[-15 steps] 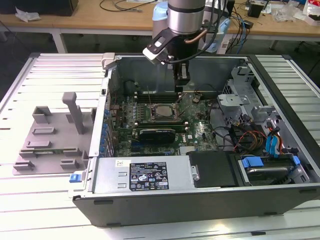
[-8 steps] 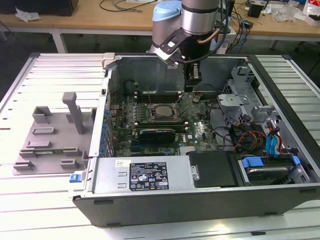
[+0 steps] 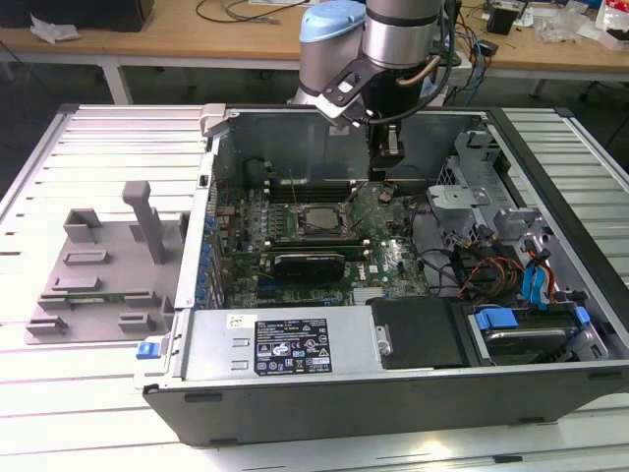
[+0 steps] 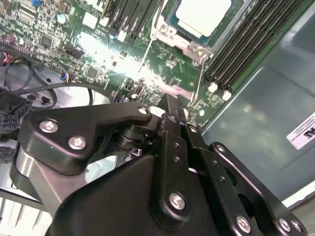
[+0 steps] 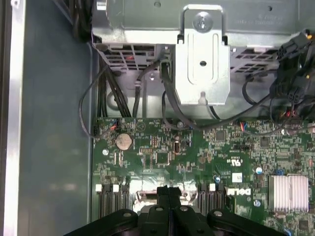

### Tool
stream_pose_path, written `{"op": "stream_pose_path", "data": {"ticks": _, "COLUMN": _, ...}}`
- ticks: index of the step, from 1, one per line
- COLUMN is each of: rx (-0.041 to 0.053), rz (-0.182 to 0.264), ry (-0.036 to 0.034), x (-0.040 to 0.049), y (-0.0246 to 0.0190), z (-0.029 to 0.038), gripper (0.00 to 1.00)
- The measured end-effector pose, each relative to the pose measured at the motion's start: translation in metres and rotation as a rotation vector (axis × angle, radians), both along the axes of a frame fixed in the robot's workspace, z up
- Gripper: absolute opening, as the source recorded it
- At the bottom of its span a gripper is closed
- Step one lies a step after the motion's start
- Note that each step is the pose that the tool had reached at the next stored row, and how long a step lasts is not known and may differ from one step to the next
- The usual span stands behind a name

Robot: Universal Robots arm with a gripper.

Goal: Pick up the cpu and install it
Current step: 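Close the cpu cover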

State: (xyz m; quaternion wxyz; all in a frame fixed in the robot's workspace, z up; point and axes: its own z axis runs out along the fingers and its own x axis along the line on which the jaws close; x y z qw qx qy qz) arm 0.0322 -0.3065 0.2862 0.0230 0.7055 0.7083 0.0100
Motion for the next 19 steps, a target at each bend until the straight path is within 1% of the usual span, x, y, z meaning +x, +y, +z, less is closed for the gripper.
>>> {"op": "stream_pose_path", "data": {"ticks": 2, "rx": -0.0001, "rz": 0.0, "ry": 0.0072, "x": 0.0109, "y": 0.0, "z": -0.0007, "gripper": 0.11}}
{"op": "stream_pose_path", "data": {"ticks": 4, "rx": -0.0001, "rz": 0.0, "ry": 0.008, "x": 0.0138, "y": 0.0, "z": -0.0028, "gripper": 0.11}}
{"op": "stream_pose_path", "data": {"ticks": 5, "rx": 0.0, "rz": 0.0, "ry": 0.0082, "x": 0.0153, "y": 0.0, "z": -0.0059, "gripper": 0.11}}
{"op": "stream_pose_path", "data": {"ticks": 8, "rx": -0.0001, "rz": 0.0, "ry": 0.0083, "x": 0.0174, "y": 0.0, "z": -0.0093, "gripper": 0.11}}
{"op": "stream_pose_path", "data": {"ticks": 12, "rx": 0.0, "rz": 0.0, "ry": 0.0083, "x": 0.0176, "y": 0.0, "z": -0.0099, "gripper": 0.11}}
{"op": "stream_pose_path", "data": {"ticks": 17, "rx": -0.0001, "rz": 0.0, "ry": 0.0083, "x": 0.0187, "y": 0.0, "z": -0.0129, "gripper": 0.11}}
{"op": "stream_pose_path", "data": {"ticks": 19, "rx": -0.0003, "rz": 0.0, "ry": 0.0084, "x": 0.0188, "y": 0.0, "z": -0.0129, "gripper": 0.11}}
